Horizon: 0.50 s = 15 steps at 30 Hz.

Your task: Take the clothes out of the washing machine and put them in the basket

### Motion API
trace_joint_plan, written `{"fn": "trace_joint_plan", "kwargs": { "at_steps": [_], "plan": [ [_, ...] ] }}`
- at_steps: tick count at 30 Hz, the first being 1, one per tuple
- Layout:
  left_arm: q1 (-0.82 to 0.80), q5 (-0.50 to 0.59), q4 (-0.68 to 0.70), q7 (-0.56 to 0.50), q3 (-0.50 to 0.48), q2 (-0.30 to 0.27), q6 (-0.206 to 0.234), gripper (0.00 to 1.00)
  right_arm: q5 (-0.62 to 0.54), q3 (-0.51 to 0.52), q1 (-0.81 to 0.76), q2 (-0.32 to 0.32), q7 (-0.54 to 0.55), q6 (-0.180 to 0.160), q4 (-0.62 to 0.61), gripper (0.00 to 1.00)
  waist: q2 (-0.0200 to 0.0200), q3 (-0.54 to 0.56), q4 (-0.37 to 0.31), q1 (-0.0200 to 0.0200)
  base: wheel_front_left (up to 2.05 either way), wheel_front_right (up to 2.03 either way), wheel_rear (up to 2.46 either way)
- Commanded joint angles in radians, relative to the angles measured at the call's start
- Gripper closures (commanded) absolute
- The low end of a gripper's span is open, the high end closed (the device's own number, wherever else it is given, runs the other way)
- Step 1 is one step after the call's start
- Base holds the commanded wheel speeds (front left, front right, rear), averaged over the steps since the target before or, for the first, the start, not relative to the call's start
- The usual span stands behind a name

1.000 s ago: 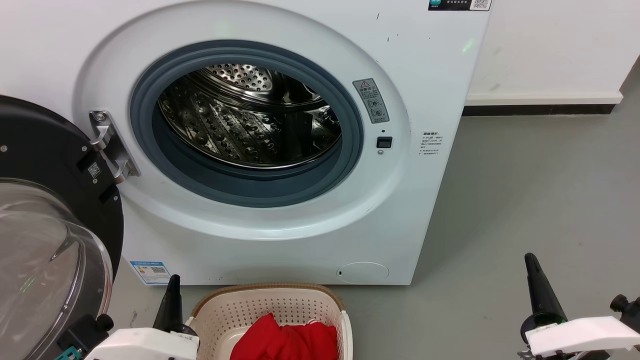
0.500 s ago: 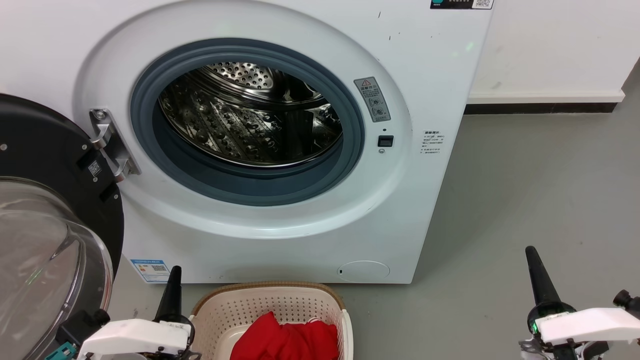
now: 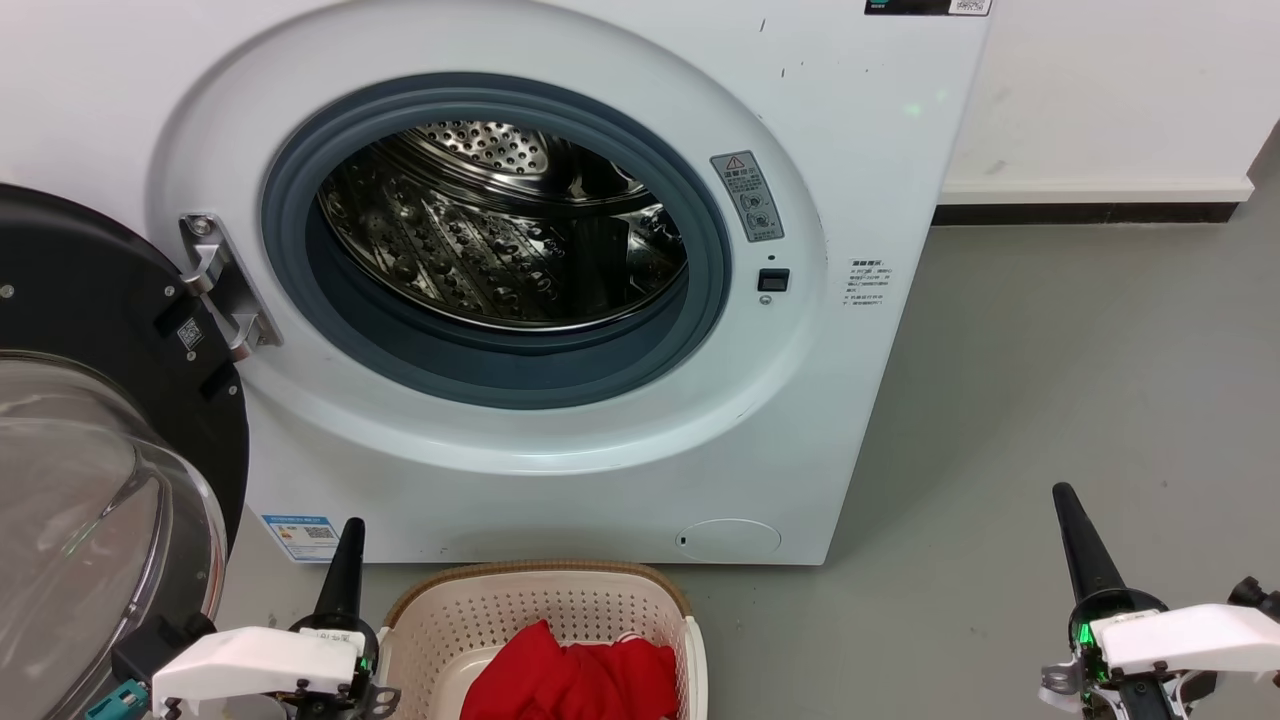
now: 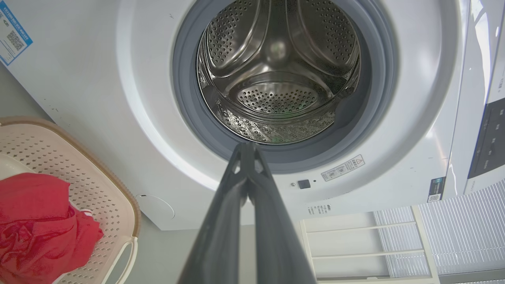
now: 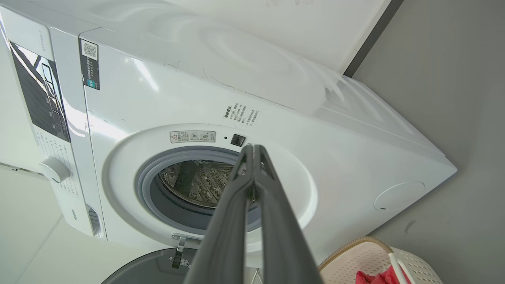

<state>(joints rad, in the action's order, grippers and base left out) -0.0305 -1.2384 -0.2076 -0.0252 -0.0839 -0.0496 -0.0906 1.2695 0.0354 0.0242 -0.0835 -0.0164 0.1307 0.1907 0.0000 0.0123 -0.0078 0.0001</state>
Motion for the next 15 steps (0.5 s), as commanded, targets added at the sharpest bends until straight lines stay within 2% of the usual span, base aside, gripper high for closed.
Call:
{"fn": "trace_joint_plan", "kwargs": {
  "at_steps": [1,15],
  "plan": [
    [-0.025,-0.029,0.001,-0.008,-0.006,-0.001,-0.008,1.00,0.030,0.004,0.027,-0.005,0.008,0.000,-0.001,1.00,0.0000,-0.001,0.000,-0.0001,0.00,0.00,0.00],
    [-0.046,-0.148,-0.012,-0.036,-0.014,-0.001,-0.021,1.00,0.150,0.015,0.047,-0.002,0.038,0.000,0.018,1.00,0.0000,-0.005,0.003,-0.0001,0.00,0.00,0.00]
  ]
}}
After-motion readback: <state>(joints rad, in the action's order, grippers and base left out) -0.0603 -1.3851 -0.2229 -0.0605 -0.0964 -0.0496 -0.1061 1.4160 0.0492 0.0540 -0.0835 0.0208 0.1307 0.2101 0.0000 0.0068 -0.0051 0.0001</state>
